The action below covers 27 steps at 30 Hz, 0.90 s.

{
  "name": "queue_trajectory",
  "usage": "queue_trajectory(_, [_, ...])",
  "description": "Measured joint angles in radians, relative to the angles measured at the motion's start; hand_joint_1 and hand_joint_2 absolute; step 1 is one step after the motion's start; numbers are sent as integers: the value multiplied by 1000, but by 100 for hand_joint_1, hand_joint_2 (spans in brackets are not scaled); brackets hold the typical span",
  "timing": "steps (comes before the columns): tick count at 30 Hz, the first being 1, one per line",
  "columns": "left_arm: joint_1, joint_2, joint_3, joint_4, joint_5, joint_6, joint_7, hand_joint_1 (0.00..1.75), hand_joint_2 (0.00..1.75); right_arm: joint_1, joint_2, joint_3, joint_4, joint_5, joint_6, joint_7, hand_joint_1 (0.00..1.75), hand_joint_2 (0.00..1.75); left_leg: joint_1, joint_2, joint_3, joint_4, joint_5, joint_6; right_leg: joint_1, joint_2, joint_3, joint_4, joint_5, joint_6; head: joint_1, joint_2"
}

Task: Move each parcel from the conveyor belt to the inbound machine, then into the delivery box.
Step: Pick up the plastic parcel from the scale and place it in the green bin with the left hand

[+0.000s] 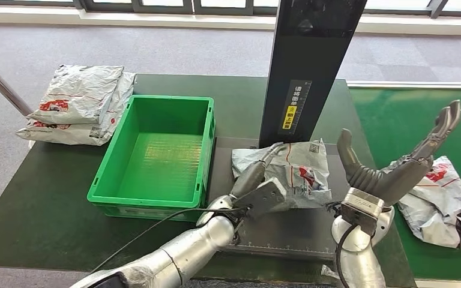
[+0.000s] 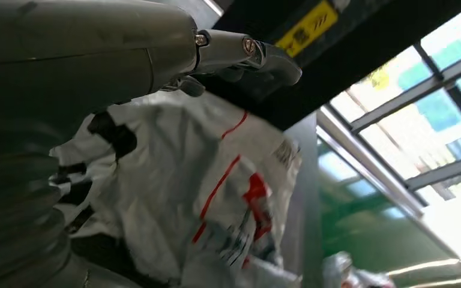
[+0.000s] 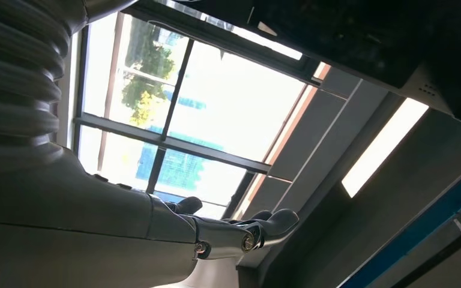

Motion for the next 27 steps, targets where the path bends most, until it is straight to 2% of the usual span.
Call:
queue_trajectory(5, [-22,0,-151,65,11,4,104,3,175,-15,8,0,11,-7,0,0,0,175,0,0,0,0,0,0,0,0,0,0,0,0,0,0])
queue_trajectory(6, [-27,0,-183,80,6,2,139,32,175,-17,9,0,12,-9,0,0,0,175,0,0,0,0,0,0,0,0,0,0,0,0,0,0])
queue_trajectory(9, [-31,1,-286,125,-20,-8,234,161,175,-21,13,0,17,-15,0,0,0,175,0,0,0,0,0,0,0,0,0,0,0,0,0,0])
queue_trajectory(10, [-30,1,-315,139,-27,-9,252,175,175,-22,14,0,18,-17,0,0,0,175,0,0,0,0,0,0,0,0,0,0,0,0,0,0])
queue_trajectory(17, [-40,2,-434,192,-50,15,308,175,175,-23,17,0,30,-21,0,0,0,175,0,0,0,0,0,0,0,0,1,0,0,0,0,0])
queue_trajectory(27, [-63,1,-499,220,-86,63,350,175,175,-25,18,0,52,-30,0,0,0,175,0,0,2,0,0,0,0,0,2,0,0,0,0,0])
